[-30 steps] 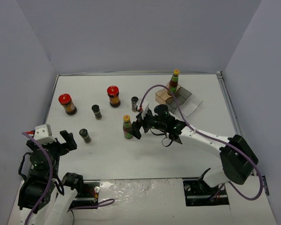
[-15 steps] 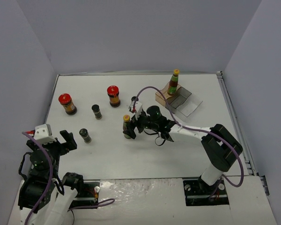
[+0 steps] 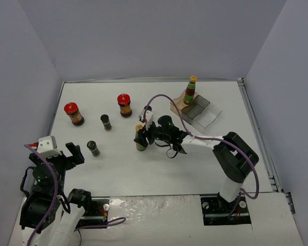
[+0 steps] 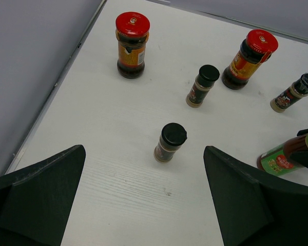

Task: Organize the condiment bottles

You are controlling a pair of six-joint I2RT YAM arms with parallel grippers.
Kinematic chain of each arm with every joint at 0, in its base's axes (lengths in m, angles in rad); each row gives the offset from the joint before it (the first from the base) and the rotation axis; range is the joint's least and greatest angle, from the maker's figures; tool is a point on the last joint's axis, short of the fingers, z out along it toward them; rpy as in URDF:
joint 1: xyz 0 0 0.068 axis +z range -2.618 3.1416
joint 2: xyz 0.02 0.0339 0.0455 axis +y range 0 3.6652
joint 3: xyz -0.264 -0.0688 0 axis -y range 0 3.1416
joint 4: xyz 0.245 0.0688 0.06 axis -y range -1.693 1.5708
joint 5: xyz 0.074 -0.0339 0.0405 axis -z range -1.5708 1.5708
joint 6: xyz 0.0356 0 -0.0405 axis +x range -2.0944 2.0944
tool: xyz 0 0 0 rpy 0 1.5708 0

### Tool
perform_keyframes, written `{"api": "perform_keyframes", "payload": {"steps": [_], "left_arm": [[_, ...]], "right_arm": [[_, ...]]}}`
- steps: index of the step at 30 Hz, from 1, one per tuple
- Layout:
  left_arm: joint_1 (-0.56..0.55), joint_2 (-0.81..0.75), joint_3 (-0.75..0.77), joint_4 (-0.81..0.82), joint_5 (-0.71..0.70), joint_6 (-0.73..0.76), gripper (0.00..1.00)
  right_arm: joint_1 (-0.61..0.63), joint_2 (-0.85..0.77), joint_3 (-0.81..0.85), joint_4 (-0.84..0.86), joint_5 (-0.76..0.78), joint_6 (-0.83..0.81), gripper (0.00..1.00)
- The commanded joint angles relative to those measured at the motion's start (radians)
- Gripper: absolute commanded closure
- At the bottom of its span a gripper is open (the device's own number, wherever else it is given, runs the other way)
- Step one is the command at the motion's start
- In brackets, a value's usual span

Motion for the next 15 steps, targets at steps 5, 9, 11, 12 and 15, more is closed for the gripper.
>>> {"api": "perform_keyframes", "payload": {"steps": [5,9,11,12,15], "left_arm": [[0.000,0.029,0.015,0.056,-0.013,-0.013,0.03],[0.000,0.029,0.014,0.057,-0.012,-0.013,0.03],[0.000,0.030,0.014,0.057,-0.012,-0.013,0.03],[0.000,0.031,0.014,0.057,-0.012,-0.013,0.03],[0.000,0.031,0.014,0.057,-0.012,-0.013,0.03]], "right_arm": [[0.003,-0.100,0.085,0.013,0.018,-0.032,0.98],[-0.033,-0.188,0.116,-0.060,0.038,-0.048,1.00],[-0.089,-0.225,0.137,-0.089,0.041,-0.039,1.00],[-0.116,-0.241,0.151,-0.106,0.044,-0.039,1.00],[-0.183,-0.266,0.185,-0.136,0.070,-0.046,1.00]]}}
